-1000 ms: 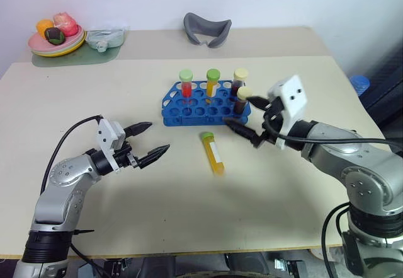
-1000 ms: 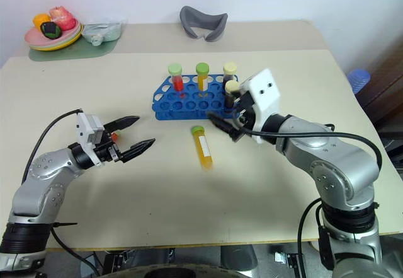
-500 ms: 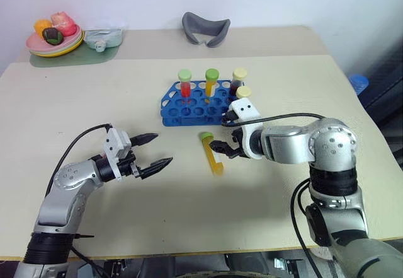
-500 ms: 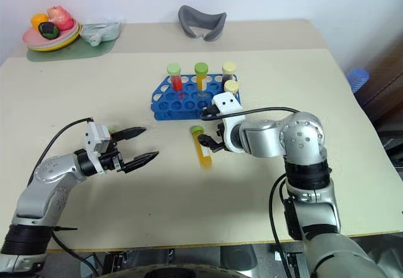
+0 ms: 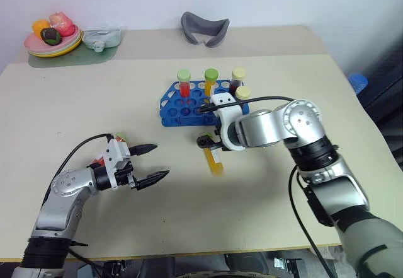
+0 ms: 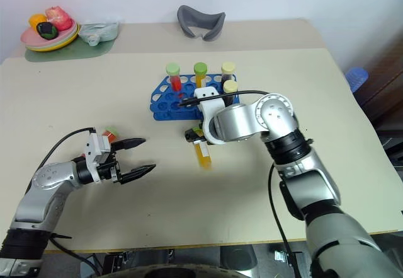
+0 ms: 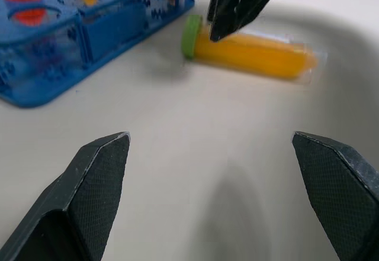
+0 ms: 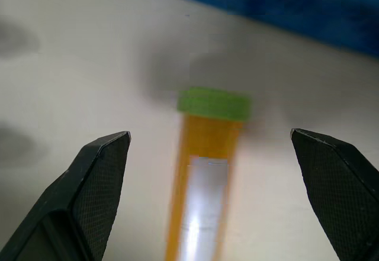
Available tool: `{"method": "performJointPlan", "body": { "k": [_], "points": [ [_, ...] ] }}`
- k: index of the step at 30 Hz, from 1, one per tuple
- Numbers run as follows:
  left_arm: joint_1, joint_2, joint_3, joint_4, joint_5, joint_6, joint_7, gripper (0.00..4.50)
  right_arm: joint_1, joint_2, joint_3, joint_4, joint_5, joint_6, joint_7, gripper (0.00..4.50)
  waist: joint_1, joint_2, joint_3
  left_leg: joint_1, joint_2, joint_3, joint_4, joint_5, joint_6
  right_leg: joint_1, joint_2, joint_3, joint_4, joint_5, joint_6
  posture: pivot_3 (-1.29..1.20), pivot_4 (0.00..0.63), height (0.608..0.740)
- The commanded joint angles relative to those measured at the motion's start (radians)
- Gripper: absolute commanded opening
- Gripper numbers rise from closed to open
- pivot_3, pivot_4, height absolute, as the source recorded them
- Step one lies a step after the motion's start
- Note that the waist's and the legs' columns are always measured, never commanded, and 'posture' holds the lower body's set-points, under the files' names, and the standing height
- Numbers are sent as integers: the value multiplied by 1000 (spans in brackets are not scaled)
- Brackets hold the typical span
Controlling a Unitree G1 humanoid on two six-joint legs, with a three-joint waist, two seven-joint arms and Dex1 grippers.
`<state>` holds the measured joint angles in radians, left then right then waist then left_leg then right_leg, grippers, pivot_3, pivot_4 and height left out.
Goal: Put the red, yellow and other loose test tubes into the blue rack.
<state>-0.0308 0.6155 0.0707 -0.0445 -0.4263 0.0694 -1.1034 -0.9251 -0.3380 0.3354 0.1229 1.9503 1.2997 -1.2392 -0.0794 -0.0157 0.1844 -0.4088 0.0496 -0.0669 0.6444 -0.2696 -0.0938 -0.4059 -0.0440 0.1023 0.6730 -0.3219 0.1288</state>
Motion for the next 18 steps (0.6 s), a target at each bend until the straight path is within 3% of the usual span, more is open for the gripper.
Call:
{"method": "performJointPlan", "body": {
  "k": [1,9,18],
  "points": [
    [8,-4,6,3,-2,-35,-13,4500,-32,48,-27,40,22,-10,-100,4425,0,0,0,0,0,0,0,0,0,0,0,0,0,0,0,0,150,740],
    [51,-5,11,27,-5,-84,-49,4500,-15,124,-46,100,22,1,-290,4425,-3,0,0,0,0,0,0,0,0,0,0,0,0,0,0,0,150,740],
    [99,-21,10,169,16,-264,-129,4500,-13,163,-62,134,22,25,-362,4425,-6,3,-2,0,0,0,0,0,0,0,0,0,0,0,0,0,150,740]
  ]
}}
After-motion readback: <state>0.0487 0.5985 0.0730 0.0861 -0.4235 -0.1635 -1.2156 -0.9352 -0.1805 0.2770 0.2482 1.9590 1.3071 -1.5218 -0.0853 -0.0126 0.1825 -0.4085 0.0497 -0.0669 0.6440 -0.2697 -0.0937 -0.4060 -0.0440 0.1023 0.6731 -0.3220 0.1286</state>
